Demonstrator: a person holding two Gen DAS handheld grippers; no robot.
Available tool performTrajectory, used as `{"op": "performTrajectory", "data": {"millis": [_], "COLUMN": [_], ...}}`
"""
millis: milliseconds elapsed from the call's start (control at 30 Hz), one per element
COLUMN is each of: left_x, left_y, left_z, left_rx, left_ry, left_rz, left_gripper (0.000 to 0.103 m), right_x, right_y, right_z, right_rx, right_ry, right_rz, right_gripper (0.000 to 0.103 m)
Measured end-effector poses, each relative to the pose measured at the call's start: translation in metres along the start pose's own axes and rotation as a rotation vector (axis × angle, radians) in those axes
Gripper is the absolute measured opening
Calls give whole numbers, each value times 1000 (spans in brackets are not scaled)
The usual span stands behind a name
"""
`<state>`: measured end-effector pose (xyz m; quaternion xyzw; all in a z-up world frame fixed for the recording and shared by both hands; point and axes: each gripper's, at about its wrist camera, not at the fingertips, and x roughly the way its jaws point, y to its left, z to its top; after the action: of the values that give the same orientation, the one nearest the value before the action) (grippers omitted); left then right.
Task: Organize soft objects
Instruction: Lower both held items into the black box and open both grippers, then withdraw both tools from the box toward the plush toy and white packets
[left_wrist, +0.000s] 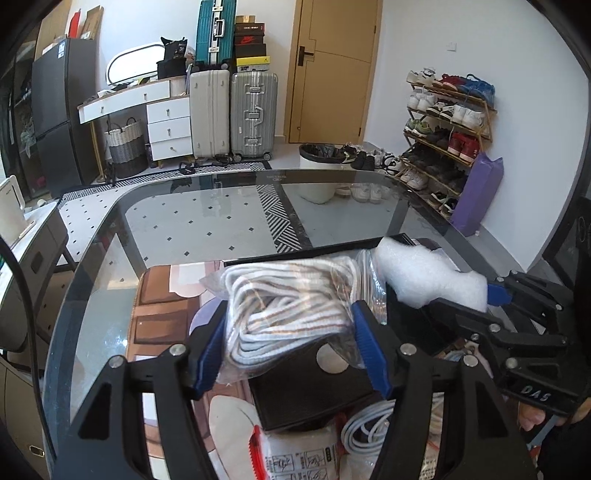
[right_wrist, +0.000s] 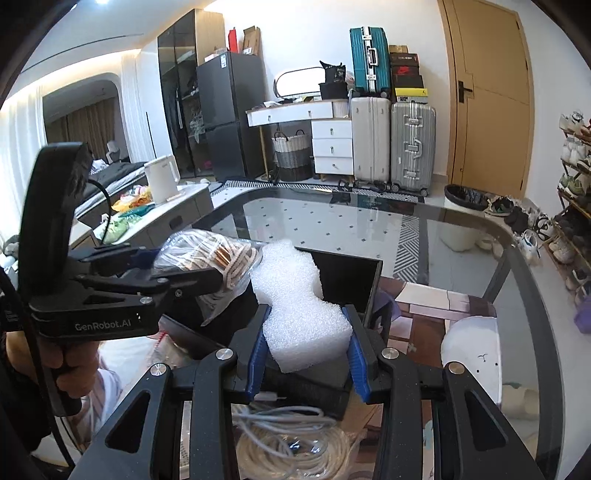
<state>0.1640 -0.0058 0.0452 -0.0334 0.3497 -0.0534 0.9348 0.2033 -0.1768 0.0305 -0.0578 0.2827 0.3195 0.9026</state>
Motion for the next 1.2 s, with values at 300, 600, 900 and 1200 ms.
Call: {"op": "performTrajectory", "data": {"millis": [300,600,900,1200], "left_x": [-2,-45,-63,-80], "left_y": [-8,-14,-10,-13], "left_z": [2,-5,-20,-49], "left_rx": [-16,14,-3,16], "left_ry": [13,-91,-98,-81], "left_rz": [-17,62,88,84], "left_gripper": [83,103,103,103], "right_x": [-5,-29,-59,-91], "right_y": [0,-18,-15,-7], "right_z": [5,-2,-15,-55], "right_rx": [-50,25,38,77], "right_ry": [-9,-38,-63,-54], "right_rz": [-13,2,-22,-50], "right_gripper": [79,101,102,102]}}
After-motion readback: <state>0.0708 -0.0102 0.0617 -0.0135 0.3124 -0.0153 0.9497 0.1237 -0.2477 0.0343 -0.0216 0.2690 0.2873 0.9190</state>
